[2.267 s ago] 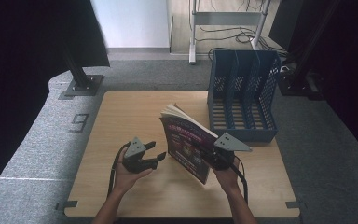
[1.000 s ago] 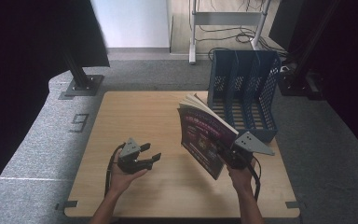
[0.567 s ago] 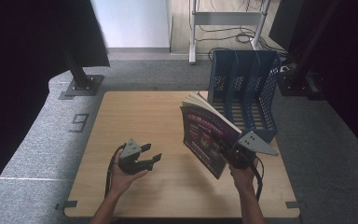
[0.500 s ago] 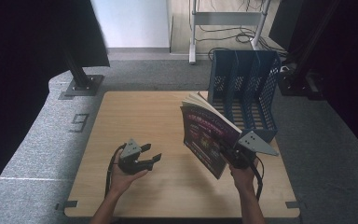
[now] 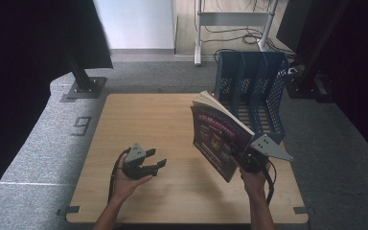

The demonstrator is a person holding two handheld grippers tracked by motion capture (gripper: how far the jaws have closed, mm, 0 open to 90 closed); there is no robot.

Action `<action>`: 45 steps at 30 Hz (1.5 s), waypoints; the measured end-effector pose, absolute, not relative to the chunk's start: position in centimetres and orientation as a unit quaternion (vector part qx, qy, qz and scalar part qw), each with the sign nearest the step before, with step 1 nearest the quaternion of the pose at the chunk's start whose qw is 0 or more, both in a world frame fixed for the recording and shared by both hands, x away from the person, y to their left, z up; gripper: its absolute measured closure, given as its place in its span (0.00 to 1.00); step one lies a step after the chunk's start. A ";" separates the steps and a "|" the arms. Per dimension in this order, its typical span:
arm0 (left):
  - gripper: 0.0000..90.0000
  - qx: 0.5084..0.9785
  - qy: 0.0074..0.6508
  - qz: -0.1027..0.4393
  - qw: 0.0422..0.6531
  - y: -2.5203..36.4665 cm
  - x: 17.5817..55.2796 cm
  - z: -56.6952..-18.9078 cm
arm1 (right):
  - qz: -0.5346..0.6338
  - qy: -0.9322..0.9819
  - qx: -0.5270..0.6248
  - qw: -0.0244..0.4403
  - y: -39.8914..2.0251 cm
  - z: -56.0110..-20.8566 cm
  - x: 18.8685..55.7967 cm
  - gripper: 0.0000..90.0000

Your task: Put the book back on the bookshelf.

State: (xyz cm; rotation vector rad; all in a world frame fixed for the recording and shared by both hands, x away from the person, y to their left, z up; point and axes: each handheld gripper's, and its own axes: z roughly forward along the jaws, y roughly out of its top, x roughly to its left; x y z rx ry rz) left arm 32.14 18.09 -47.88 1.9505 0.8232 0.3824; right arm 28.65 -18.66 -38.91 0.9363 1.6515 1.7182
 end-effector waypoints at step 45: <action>0.40 0.797 0.340 0.151 0.477 18.7 32.4 -47.9 | 0.631 0.574 0.408 0.325 -22.0 -36.4 30.7 0.91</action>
